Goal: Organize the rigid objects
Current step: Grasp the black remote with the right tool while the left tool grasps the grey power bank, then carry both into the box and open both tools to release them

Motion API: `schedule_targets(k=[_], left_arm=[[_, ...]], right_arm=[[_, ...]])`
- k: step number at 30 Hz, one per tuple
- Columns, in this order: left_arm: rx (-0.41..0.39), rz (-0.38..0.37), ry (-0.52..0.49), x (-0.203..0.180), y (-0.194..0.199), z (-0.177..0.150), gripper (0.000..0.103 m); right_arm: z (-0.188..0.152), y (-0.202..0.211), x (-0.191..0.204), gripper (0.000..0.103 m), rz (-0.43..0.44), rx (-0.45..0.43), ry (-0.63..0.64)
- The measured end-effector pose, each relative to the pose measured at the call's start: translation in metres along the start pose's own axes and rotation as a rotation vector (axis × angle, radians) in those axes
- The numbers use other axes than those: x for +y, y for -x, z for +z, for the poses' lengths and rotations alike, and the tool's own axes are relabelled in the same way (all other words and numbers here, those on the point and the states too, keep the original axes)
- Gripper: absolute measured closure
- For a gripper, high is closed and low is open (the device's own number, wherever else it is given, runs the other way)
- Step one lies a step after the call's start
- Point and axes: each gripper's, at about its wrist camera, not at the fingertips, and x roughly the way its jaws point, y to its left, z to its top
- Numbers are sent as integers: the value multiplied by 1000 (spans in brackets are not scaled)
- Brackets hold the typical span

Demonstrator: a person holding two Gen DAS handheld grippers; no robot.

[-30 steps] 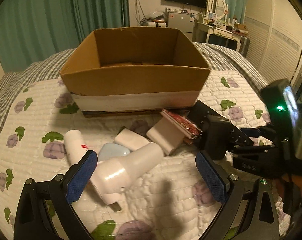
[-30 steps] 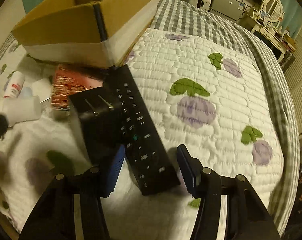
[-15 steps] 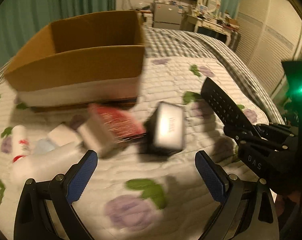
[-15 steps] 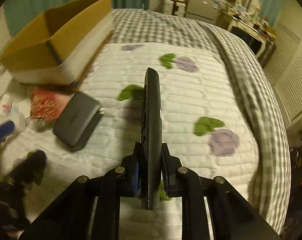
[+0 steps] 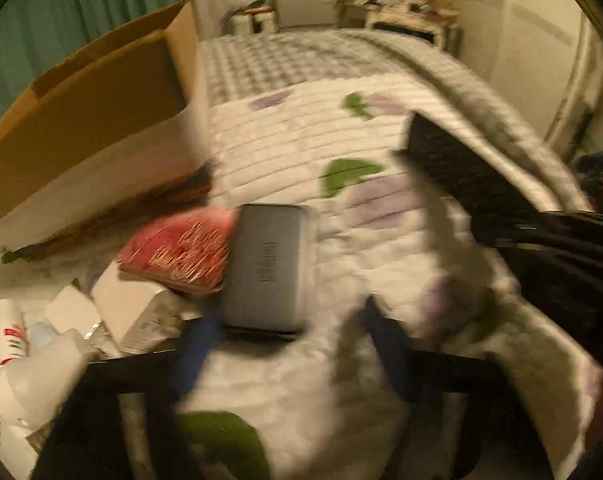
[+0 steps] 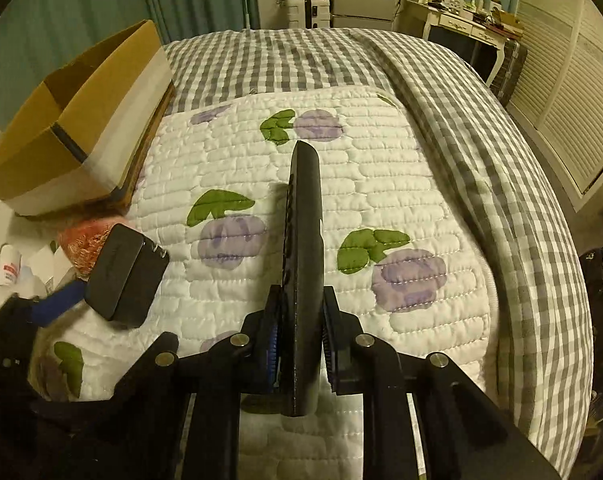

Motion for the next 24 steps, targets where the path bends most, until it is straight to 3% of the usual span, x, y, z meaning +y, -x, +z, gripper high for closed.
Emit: schedule_targets(k=[2,4,12,18,24], left_arm=[[27,-93,57,15,-10,5,59],[40,-135,75,22,-13,7,59],[41,-131,63,20,-2,1,61],[44,-160,83,22,26,-16,61],[-9,-165,90,25,67,-20,61]], right_arm=[[1,-1,0,86,3,-2,-3],[0,1,-2,86,5,-5,-7],[-1,4,-3,86,11,-21,-11],[-5,32,4,86,20,-79,11],[-12,63,22,87,32,-110,44]])
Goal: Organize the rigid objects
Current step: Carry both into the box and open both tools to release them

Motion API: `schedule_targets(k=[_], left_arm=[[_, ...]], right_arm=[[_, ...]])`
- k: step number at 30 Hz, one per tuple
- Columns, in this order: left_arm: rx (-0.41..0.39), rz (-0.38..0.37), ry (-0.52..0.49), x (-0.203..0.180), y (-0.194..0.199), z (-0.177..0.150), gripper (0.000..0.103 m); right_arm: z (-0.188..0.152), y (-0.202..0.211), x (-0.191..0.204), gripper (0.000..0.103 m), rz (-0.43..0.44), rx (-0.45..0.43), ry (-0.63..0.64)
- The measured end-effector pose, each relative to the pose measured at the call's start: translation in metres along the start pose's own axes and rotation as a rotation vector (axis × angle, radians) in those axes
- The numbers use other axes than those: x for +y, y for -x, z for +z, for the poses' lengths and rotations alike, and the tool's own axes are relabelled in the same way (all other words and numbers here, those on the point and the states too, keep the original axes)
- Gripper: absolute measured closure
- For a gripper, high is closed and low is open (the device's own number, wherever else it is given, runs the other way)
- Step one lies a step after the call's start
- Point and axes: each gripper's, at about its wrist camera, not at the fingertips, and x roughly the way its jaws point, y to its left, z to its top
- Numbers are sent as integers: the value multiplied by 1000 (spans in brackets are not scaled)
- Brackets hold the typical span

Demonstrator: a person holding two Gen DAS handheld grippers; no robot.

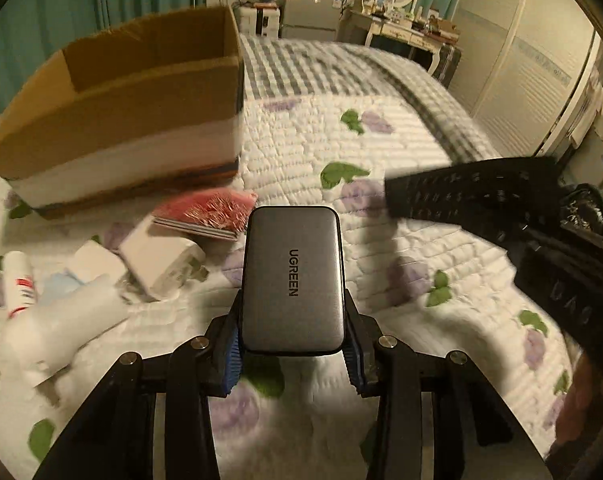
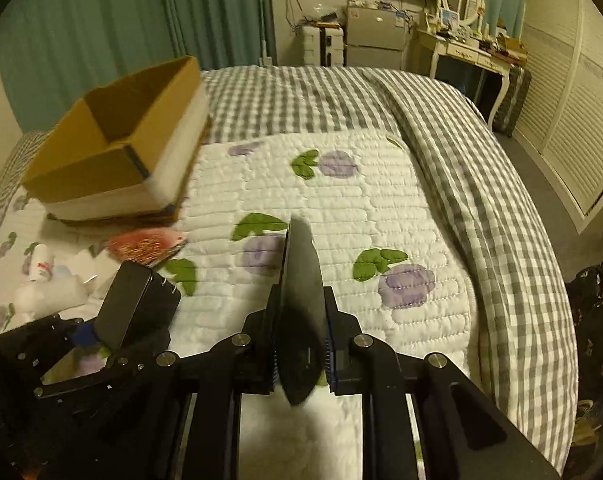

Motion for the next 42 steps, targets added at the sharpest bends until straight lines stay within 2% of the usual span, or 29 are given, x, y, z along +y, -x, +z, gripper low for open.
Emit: schedule_targets(k=[7,13,18,25,27,28,31,35,38,42], left_arm=[[-82,25,1,9,46,15,61],[-139,58,42,37,87,27,61],[-186,84,74,65,113,48,61],[-240,120,74,97,130,89,61],[-251,130,73,105,129,102,61],[-258,138,71,110,127,111,61],[-269,153,68,119,118,130,61],[-265,176,66,137,83,153,61],[-226,169,101,151,51,159,61],[-168,177,119,168,4,158,61]], right_arm=[[0,42,25,88,16,-48,37],[13,79,45,89,49,-98,83],[42,108,68,90,62,-157,137],[116,126,108,92,85,-219,218],[136,122,119,94,94,-225,240],[148,117,126,103,102,-226,252],[175,101,143,103,119,-221,270],[197,56,166,103,129,-194,298],[196,17,172,103,141,-163,302],[188,-26,157,103,157,-123,288]])
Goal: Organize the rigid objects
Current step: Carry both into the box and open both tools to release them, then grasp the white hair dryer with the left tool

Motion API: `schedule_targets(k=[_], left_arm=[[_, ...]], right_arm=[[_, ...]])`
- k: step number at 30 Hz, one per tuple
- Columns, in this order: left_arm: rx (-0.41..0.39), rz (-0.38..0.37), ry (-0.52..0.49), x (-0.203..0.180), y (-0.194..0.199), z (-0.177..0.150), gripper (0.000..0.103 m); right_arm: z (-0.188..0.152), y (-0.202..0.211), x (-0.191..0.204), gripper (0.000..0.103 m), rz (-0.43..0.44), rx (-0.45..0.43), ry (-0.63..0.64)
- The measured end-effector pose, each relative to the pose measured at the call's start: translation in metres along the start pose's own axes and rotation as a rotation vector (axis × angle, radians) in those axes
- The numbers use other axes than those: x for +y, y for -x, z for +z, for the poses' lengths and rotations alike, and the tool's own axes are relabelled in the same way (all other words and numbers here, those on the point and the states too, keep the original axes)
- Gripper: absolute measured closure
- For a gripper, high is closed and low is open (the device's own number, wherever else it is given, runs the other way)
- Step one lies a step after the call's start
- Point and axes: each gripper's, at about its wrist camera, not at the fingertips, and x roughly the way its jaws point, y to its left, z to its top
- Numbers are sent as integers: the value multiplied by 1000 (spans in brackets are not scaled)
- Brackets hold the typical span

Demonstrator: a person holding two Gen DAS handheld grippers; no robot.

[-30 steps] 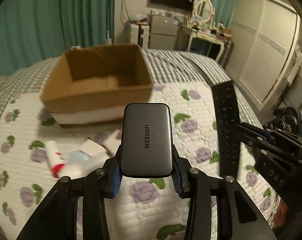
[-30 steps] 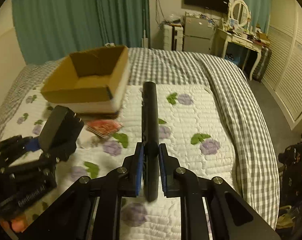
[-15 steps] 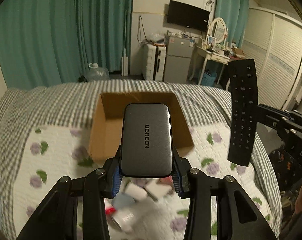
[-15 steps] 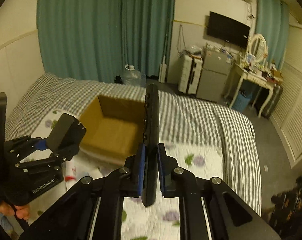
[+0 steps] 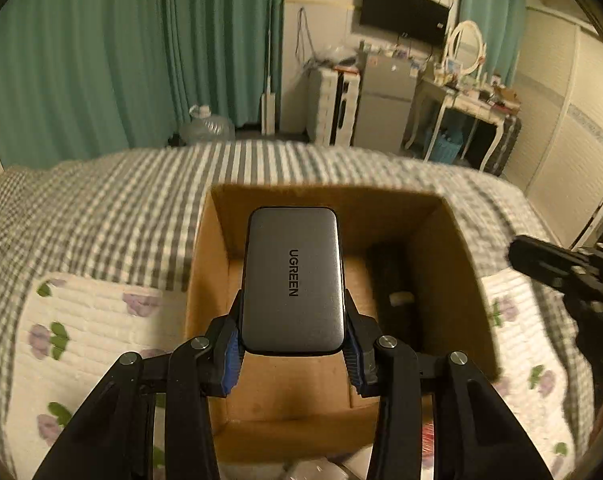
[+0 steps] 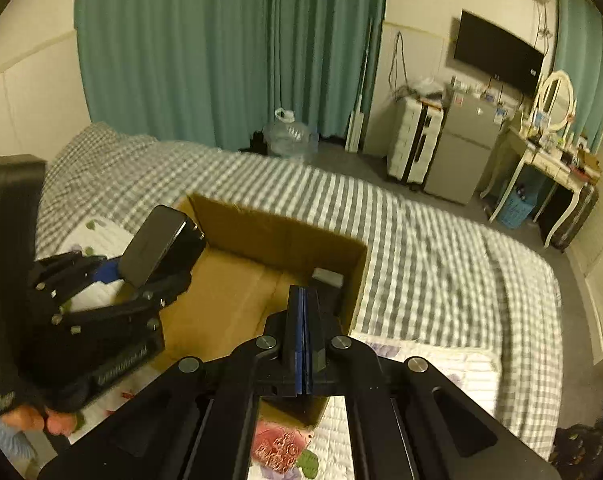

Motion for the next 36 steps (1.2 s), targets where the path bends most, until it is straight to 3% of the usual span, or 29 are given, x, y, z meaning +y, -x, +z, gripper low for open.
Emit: schedule_targets(k=[3,5,6,8,14,15,16,18,23,27,32,36], left_arm=[[30,-28,23,6,-18,-9,60],[-4,-22,11,5,-16,-12,57],[-30,-17,0,4,-12,-12,55],[-65,-11,-22,1,0,-10,40],[-113,-5,-20,-5,54,0,38],[-118,-1,-21,-6,61,1,38],[-128,0,-25,-7,72,0,36],[-148,3,-26,-7,97,-3,34],[-185,18,-20,-2,147,-14,31],[-205,32,-26,2,183,-32,29],[-207,53,-40,5,207,-57,26],[-197,65,-11,14,203,-83,26]], right_arm=[[-11,-16,-10,103,12,3,-21],[-15,-21,-16,103,19,3,-38],[-16,-22,-19,103,20,2,-45],[-19,-22,-19,103,5,6,-47],[-27,11,-17,100,-50,14,-46],[-28,19,-17,88,-59,12,-45],[-31,32,-16,68,-71,2,-44],[-35,56,-15,49,-91,-24,-48],[-45,114,-14,43,-104,-63,-72],[-55,152,-5,27,-116,-90,-84],[-72,181,10,17,-121,-113,-80],[-91,182,21,12,-106,-115,-89]])
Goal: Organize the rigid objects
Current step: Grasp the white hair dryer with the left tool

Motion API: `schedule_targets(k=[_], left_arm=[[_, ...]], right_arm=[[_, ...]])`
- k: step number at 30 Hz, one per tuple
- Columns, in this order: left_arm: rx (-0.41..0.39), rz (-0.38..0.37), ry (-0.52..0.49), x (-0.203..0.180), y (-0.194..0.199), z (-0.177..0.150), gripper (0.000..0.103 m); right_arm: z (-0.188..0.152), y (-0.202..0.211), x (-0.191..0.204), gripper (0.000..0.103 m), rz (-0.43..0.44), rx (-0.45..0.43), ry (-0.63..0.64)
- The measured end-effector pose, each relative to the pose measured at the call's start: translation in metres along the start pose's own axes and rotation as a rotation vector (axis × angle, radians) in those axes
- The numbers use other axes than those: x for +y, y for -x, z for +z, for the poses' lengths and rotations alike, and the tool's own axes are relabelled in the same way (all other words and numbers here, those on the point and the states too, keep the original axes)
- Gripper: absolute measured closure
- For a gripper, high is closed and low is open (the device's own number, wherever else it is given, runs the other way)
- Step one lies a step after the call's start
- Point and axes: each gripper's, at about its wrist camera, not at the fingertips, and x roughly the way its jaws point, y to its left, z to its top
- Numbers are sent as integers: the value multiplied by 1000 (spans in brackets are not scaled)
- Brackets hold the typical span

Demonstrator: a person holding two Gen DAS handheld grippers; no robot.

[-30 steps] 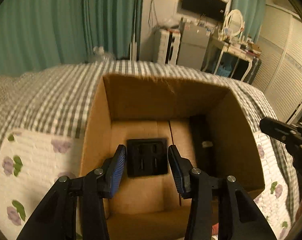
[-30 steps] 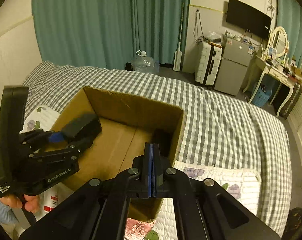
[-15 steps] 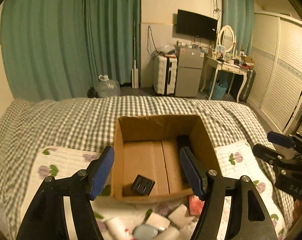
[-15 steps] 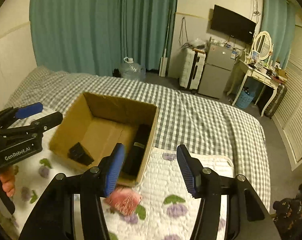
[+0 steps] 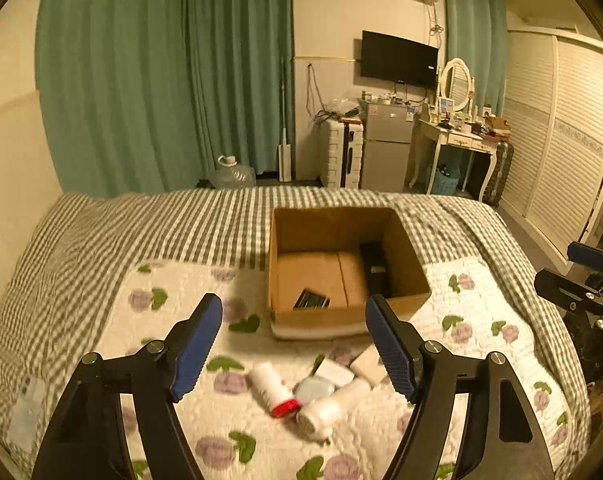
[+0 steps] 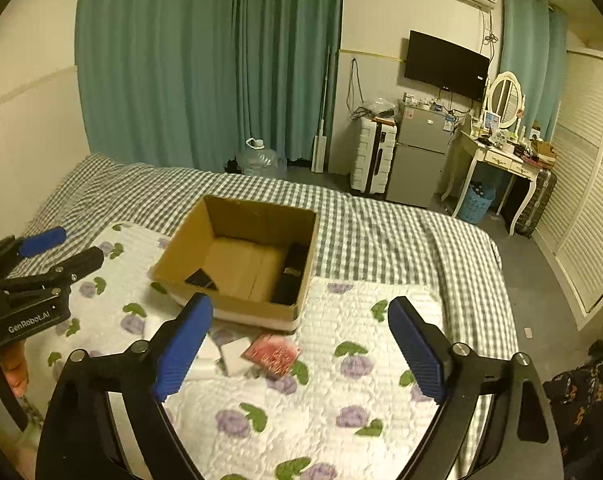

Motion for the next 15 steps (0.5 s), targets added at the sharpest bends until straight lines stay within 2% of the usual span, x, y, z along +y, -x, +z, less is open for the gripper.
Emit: schedule_targets(k=[4,6,11,15], left_arm=[[28,12,31,9,-19,-37,26],[80,9,40,11,-41,-52,26],[109,-10,45,8,-70,-77,26],[176,-32,-29,-9,-98,-96,26]], right_arm=[[-27,-16,10,11,-31,16,19],[-40,-29,13,10,-39,22,27],[-77,-81,9,10,-16,103,22],[-98,-116,4,10,8,187,24]])
